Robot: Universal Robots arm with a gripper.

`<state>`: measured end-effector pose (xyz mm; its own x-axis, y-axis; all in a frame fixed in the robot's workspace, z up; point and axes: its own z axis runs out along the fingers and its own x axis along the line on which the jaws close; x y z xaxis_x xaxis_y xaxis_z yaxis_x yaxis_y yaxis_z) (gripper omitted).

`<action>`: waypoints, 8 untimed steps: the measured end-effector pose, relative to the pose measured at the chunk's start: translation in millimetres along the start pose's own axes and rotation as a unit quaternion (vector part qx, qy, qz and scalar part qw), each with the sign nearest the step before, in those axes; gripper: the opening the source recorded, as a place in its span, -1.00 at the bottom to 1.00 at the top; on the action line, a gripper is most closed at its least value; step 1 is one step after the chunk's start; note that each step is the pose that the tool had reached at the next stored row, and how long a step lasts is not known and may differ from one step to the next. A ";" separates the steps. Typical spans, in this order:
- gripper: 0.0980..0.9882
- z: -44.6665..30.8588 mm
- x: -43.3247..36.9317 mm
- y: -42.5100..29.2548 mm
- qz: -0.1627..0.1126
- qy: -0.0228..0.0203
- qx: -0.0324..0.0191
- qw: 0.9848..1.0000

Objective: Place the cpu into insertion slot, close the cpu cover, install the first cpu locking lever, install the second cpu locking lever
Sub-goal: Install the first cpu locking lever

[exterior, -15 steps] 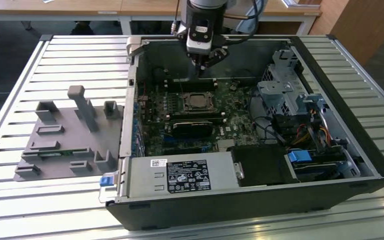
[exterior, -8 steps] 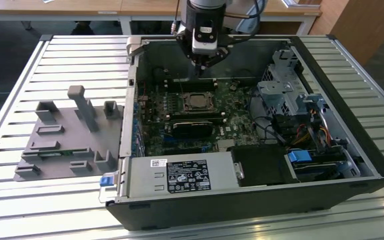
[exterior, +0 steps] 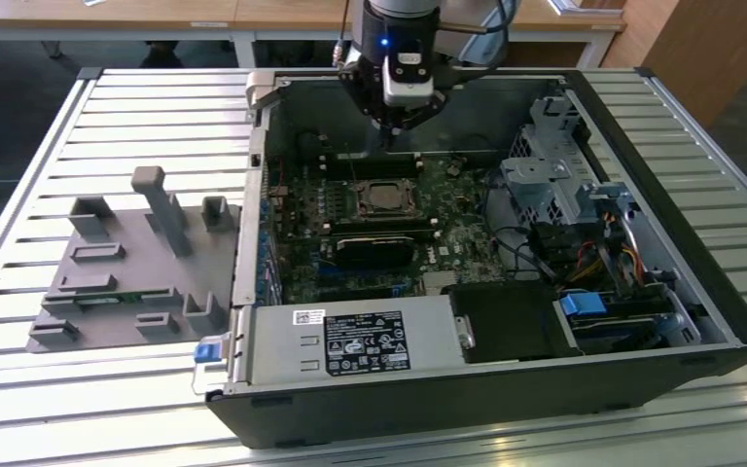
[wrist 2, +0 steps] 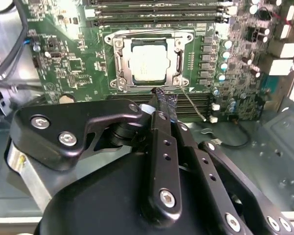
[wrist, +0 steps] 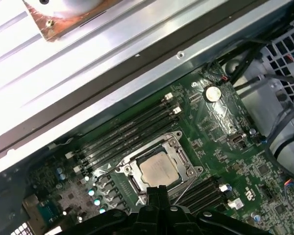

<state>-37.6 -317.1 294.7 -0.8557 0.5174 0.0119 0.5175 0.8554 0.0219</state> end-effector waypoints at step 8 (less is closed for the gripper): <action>-0.98 0.0 0.0 0.0 -0.054 0.001 0.001 0.999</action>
<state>-37.6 -317.1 294.6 -0.9068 0.4213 0.0119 0.4215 0.9066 0.0219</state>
